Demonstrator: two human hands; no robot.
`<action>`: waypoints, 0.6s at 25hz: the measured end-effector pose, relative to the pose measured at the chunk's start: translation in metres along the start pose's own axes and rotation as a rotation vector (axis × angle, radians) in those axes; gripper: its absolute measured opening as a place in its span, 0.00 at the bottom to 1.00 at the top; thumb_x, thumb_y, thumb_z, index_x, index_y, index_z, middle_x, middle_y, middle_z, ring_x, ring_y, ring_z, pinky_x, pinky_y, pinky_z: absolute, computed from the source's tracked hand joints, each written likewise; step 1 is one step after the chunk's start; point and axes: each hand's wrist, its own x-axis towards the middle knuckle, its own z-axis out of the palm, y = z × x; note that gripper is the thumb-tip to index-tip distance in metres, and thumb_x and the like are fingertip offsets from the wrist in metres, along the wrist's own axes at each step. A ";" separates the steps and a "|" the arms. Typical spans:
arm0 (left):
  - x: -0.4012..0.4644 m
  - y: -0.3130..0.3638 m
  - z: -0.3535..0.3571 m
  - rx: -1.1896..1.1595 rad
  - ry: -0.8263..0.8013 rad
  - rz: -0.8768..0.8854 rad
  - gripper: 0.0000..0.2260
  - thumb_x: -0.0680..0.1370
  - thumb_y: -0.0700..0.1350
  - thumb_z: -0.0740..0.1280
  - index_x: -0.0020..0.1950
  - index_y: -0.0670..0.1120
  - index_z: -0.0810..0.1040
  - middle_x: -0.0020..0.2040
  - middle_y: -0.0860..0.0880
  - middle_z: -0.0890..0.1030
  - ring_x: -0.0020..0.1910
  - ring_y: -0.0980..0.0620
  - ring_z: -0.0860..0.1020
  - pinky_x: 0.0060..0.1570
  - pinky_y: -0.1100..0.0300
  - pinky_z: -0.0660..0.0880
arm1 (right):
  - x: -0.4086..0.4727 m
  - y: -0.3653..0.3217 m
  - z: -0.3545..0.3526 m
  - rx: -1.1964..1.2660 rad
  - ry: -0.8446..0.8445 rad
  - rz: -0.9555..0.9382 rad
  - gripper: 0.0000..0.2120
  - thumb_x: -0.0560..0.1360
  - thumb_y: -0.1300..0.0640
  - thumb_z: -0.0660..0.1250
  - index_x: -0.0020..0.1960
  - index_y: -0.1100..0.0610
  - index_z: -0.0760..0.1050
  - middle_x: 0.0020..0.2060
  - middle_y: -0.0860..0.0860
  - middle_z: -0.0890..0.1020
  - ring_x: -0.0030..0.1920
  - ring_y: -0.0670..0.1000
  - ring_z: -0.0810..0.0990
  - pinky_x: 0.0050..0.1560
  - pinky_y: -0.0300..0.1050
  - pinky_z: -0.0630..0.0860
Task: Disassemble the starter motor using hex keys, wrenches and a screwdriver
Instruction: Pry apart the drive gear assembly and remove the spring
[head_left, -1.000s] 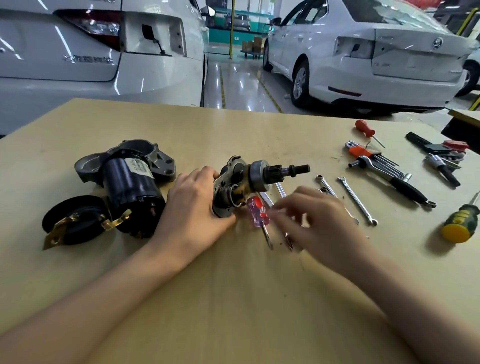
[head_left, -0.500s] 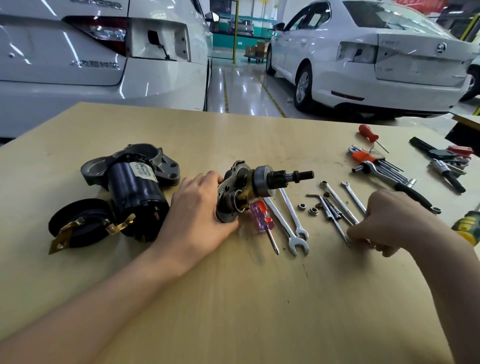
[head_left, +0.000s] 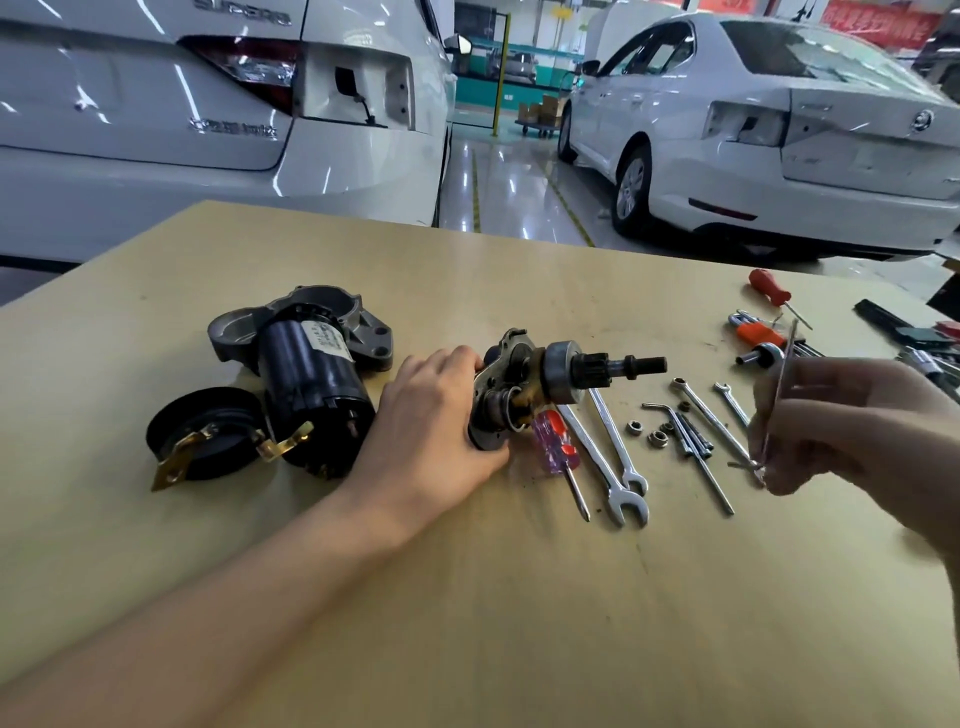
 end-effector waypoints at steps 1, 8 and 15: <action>0.000 0.000 0.000 -0.003 -0.003 0.002 0.22 0.66 0.50 0.77 0.54 0.46 0.72 0.49 0.51 0.77 0.51 0.50 0.71 0.51 0.53 0.72 | 0.000 -0.009 0.008 0.142 -0.080 -0.066 0.09 0.62 0.70 0.69 0.34 0.58 0.82 0.28 0.60 0.81 0.24 0.54 0.79 0.26 0.41 0.77; 0.000 0.000 -0.001 0.035 -0.012 0.006 0.20 0.66 0.49 0.76 0.51 0.49 0.70 0.46 0.54 0.74 0.49 0.51 0.71 0.49 0.56 0.71 | 0.041 -0.048 0.093 0.313 -0.273 -0.201 0.07 0.79 0.68 0.58 0.44 0.65 0.74 0.32 0.61 0.79 0.29 0.53 0.81 0.32 0.42 0.81; -0.001 0.001 -0.002 0.023 -0.029 0.017 0.18 0.67 0.48 0.75 0.51 0.48 0.70 0.46 0.52 0.74 0.47 0.50 0.71 0.50 0.51 0.72 | 0.058 -0.044 0.114 0.114 -0.212 -0.176 0.13 0.81 0.67 0.56 0.40 0.62 0.74 0.25 0.55 0.79 0.24 0.52 0.78 0.26 0.43 0.77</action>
